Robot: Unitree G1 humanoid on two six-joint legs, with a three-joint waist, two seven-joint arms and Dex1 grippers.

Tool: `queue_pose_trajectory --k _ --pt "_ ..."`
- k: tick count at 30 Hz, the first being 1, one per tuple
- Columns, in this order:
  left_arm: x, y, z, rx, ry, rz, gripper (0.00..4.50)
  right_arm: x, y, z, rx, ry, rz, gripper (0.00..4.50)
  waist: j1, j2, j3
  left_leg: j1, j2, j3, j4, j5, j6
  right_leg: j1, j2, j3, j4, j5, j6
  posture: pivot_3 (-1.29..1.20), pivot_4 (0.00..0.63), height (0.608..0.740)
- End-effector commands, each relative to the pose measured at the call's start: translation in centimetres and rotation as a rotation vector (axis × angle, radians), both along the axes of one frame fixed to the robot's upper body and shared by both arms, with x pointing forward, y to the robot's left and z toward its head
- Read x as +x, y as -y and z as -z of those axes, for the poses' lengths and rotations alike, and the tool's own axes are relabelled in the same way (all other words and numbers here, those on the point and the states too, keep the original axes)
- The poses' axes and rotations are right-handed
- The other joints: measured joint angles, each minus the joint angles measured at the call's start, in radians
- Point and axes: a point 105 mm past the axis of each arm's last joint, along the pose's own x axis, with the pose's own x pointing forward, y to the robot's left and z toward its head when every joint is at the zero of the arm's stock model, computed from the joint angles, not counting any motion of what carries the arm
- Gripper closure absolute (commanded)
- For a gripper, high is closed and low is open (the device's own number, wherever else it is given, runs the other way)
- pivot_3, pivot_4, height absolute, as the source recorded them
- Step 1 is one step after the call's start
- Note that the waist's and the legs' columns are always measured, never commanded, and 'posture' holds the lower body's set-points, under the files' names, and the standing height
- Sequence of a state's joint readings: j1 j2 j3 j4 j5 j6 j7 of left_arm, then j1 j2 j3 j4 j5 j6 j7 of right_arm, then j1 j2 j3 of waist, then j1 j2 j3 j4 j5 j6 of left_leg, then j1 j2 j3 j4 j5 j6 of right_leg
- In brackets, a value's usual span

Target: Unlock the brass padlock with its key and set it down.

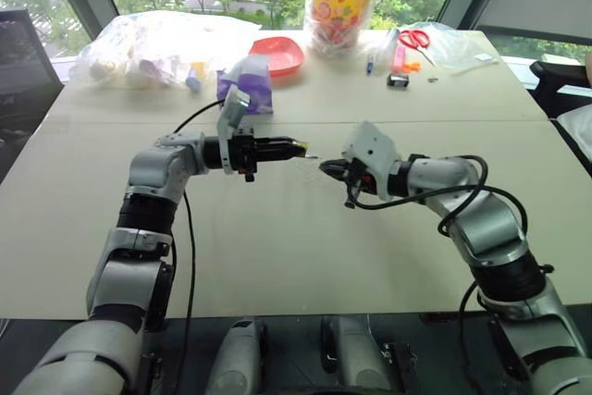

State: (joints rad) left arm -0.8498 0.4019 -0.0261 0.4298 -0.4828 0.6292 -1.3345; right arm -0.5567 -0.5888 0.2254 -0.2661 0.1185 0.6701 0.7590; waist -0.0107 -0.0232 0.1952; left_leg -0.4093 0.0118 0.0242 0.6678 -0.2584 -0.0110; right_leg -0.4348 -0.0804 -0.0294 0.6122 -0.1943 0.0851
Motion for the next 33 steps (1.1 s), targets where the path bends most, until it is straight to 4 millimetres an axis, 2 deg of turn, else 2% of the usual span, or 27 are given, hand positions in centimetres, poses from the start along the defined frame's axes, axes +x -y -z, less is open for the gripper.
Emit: queue_pose_trajectory --k 1,5,11,19,21,25,28,30,33 --pt "-0.4 0.5 -1.3 -0.003 0.047 0.044 4.5 0.6 -0.1 -2.0 0.035 0.089 0.015 4.45 -0.003 0.0 0.0 0.0 0.0 0.0 0.0 0.0 0.0 0.0 0.0 0.0 0.0 0.0 0.0 0.0 0.15 0.74" --pt "-0.3 0.4 -1.2 -0.006 0.042 0.04 4.5 0.4 -1.0 -2.7 0.088 0.1 -0.01 4.45 -0.003 0.0 0.0 0.0 0.001 0.0 0.0 0.0 0.0 0.0 0.001 0.0 0.001 0.001 0.002 0.0 0.15 0.74" --pt "0.0 0.5 -1.0 -0.002 0.047 0.02 4.5 -0.9 -2.6 -3.0 0.154 0.071 -0.089 4.45 0.0 0.0 0.0 0.0 0.001 0.0 0.0 0.0 0.0 0.0 0.001 0.0 0.0 0.001 0.002 0.0 0.15 0.74" --pt "0.6 0.5 -1.2 -0.013 0.053 -0.004 4.5 -1.4 -2.6 -2.5 0.145 0.047 -0.099 4.45 0.0 0.0 0.0 0.0 0.001 0.0 0.0 0.0 0.0 0.0 0.001 0.0 0.0 0.001 0.002 0.0 0.15 0.74" --pt "1.0 0.7 -1.1 -0.015 0.051 -0.023 4.5 -1.1 -1.9 -2.2 0.118 0.048 -0.071 4.45 0.0 0.0 0.0 0.0 0.001 0.0 0.0 0.0 0.0 0.0 0.001 0.0 0.0 0.001 0.002 0.0 0.15 0.74" --pt "1.9 1.5 -0.4 -0.048 -0.015 -0.065 4.5 0.1 2.3 -0.2 -0.08 0.078 0.052 4.45 0.009 0.0 0.0 0.0 0.0 -0.001 0.0 0.0 0.0 0.0 0.0 0.0 0.0 0.001 0.002 0.0 0.15 0.74" --pt "2.4 3.1 2.3 0.006 -0.088 -0.094 4.5 -0.2 5.5 0.0 -0.175 0.094 0.115 4.45 0.018 0.0 0.0 -0.001 -0.001 0.0 0.0 0.0 0.0 0.0 -0.001 0.0 -0.002 0.0 0.001 0.0 0.15 0.74" --pt "2.5 4.4 4.0 0.052 -0.13 -0.098 4.5 -0.7 6.3 -0.6 -0.195 0.105 0.123 4.45 0.022 0.0 0.0 -0.001 -0.001 0.0 0.0 0.0 0.0 0.0 -0.001 0.0 -0.002 0.0 0.001 0.0 0.15 0.74" --pt "2.6 5.9 5.8 0.104 -0.167 -0.096 4.5 -1.4 6.2 -1.3 -0.202 0.119 0.113 4.45 0.02 -0.001 0.0 -0.001 -0.001 0.0 0.0 0.0 0.0 0.0 0.0 0.0 -0.001 0.0 0.002 0.0 0.15 0.74"
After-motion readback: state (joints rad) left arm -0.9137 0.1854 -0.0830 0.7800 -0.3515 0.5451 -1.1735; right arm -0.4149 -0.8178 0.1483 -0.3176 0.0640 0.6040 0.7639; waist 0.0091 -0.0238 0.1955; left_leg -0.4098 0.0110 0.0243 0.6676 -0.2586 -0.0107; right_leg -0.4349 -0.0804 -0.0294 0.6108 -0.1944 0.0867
